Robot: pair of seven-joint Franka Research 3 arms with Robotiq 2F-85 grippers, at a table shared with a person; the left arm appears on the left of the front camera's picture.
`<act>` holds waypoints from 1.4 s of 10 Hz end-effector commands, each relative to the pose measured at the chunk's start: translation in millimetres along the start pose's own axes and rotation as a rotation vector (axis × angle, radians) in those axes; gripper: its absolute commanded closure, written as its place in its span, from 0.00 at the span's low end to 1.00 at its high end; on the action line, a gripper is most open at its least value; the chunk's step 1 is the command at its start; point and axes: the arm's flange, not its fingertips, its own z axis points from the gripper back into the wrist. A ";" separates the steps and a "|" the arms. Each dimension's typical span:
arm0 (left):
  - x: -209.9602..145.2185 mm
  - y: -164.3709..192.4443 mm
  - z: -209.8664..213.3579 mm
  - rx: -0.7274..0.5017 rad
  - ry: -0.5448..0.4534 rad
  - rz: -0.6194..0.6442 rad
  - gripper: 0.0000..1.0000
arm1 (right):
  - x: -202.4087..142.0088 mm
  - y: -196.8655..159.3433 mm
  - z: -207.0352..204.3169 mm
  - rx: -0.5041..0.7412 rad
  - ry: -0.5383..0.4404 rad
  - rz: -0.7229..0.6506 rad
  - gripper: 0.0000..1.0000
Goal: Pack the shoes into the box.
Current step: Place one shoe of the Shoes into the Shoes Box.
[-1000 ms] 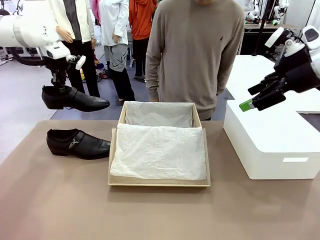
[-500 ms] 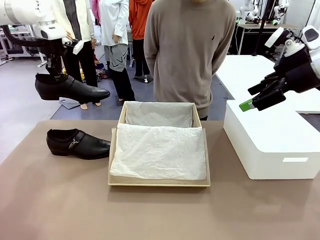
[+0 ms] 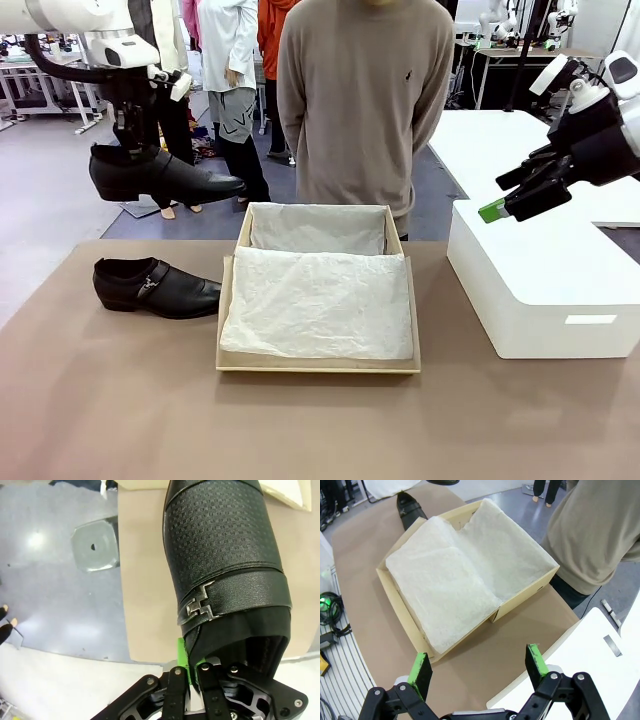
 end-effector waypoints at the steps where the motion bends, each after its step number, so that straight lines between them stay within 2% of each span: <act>1: -5.8 -11.6 1.4 -0.020 -0.015 0.069 1.00 | 0.3 -0.3 -0.2 0.008 -0.012 -0.001 0.00; 2: 0.0 0.0 0.0 0.000 0.000 0.000 1.00 | 0.3 -0.3 -0.2 0.008 -0.012 -0.001 0.00; 8: 1.6 -0.1 -5.0 -0.013 0.004 0.014 1.00 | 0.3 -0.3 -0.2 0.008 -0.012 -0.001 0.00; 9: 18.1 -4.6 2.1 0.005 0.003 -0.005 1.00 | 0.3 -0.3 -0.2 0.008 -0.012 -0.001 0.00; 14: 116.2 -14.6 25.1 -0.054 0.011 -0.044 1.00 | 0.3 -0.3 -0.2 0.008 -0.012 -0.001 0.00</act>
